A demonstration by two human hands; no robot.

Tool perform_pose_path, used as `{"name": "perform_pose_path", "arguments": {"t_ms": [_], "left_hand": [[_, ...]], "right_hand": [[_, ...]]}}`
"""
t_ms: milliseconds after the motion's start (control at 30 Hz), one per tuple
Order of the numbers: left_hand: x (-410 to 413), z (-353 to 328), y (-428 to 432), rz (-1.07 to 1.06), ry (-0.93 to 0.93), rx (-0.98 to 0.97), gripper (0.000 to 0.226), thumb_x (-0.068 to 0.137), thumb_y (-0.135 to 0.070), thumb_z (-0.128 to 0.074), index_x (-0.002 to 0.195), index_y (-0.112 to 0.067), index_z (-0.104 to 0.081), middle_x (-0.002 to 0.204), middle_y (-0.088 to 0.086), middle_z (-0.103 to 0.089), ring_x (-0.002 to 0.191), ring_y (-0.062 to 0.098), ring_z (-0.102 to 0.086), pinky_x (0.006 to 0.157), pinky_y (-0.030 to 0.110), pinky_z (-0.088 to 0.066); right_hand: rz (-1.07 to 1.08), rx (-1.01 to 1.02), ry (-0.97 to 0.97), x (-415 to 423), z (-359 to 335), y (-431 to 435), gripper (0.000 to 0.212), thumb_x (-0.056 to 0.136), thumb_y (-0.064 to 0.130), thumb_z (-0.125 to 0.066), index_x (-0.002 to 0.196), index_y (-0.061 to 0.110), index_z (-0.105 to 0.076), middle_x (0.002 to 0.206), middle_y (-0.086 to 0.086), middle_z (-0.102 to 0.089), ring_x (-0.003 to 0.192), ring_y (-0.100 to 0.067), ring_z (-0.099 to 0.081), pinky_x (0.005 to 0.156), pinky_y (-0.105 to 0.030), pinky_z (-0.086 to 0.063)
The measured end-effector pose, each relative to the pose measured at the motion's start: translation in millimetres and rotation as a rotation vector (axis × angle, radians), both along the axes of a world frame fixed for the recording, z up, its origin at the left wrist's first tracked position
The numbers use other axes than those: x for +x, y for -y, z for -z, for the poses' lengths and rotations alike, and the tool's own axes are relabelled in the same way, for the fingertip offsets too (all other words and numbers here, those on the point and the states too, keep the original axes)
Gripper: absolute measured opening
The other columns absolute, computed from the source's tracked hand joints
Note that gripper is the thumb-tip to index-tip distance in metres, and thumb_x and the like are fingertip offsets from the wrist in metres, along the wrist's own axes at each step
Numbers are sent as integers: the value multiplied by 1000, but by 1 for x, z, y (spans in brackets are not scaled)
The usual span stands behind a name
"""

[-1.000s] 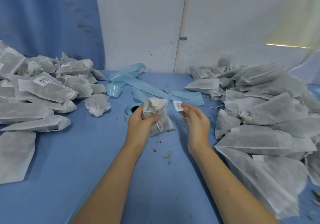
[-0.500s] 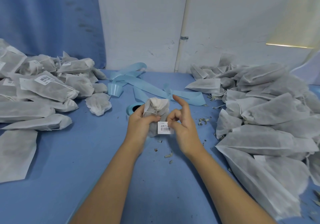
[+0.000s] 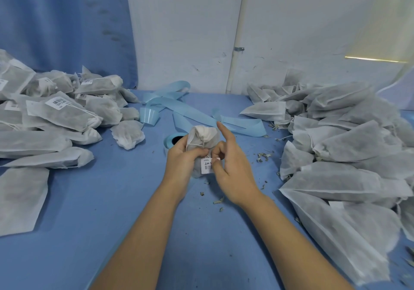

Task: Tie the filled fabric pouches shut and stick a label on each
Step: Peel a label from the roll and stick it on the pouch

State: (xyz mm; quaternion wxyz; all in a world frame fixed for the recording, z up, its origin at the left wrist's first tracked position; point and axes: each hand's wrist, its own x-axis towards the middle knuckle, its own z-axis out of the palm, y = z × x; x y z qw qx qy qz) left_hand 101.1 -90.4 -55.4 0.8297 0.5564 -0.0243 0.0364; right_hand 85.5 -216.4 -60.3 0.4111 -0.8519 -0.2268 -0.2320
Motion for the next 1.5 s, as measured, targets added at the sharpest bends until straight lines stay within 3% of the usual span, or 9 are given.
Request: {"name": "perform_pose_path", "arguments": {"t_ms": [133, 500, 633, 733, 867, 1033, 1167, 1367, 1500], "left_hand": [[0, 0, 1, 4, 8, -15, 25, 81, 1, -63, 93, -19, -70, 83, 1, -74, 74, 14, -69, 63, 23, -54], [-1, -3, -1, -3, 33, -109, 13, 87, -7, -62, 95, -15, -69, 83, 3, -74, 74, 15, -71, 61, 23, -55], [0, -2, -3, -14, 24, -119, 13, 86, -10, -64, 92, -18, -71, 84, 3, -74, 75, 16, -71, 63, 25, -55], [0, -2, -1, 36, 50, -142, 16, 84, -22, -68, 100, -20, -70, 95, 5, -73, 85, 19, -70, 69, 29, -56], [-1, -3, 5, 79, 68, -48, 38, 77, -44, -72, 105, -20, -68, 102, 4, -73, 96, 19, -70, 78, 29, -55], [-7, -3, 12, 43, 73, 141, 47, 76, -56, -61, 96, -14, -66, 88, 0, -75, 81, 16, -72, 59, 22, -54], [-8, -6, 15, 13, 64, 258, 64, 82, -64, -45, 98, -4, -57, 63, 2, -64, 45, 17, -55, 38, 22, -37], [-10, -6, 20, -20, 86, 272, 66, 84, -65, -38, 90, -1, -54, 44, -4, -44, 38, 12, -38, 38, 22, -30], [-11, -6, 21, -39, 115, 169, 44, 99, -44, -39, 82, -8, -58, 43, -4, -41, 36, 8, -33, 35, 18, -29]], "right_hand": [[70, -90, 86, -2, 1, -1, 78, 85, 27, -55, 146, 33, -7, 82, 20, -42, 78, -6, -44, 77, -24, -34], [167, 8, 51, -3, 0, -6, 93, 80, 35, -70, 151, 14, -13, 104, 11, -47, 90, -10, -50, 83, -37, -44], [141, 210, -108, -4, -1, -8, 97, 76, 30, -78, 149, 24, -14, 120, 10, -47, 105, -10, -51, 92, -37, -46], [6, 511, -324, -5, -4, -9, 82, 78, 18, -78, 137, 38, -25, 99, -4, -63, 87, -11, -65, 76, -26, -52], [-32, 829, -397, -1, -10, -9, 69, 80, 8, -76, 135, 25, -38, 100, -2, -67, 89, -13, -70, 77, -24, -56], [1, 990, -451, -1, -18, -7, 62, 78, 12, -79, 131, 14, -48, 98, 0, -72, 85, -12, -72, 69, -22, -56], [29, 963, -433, -3, -21, -8, 38, 77, 14, -79, 110, 6, -62, 80, 8, -70, 62, 1, -64, 54, -12, -47], [-11, 944, -504, -3, -24, -12, 18, 81, 22, -75, 87, 10, -63, 68, 1, -60, 53, -7, -46, 50, -19, -40], [-92, 1079, -573, -3, -21, -15, 19, 90, 27, -64, 92, 8, -67, 76, -2, -68, 59, -9, -58, 56, -20, -47]]}}
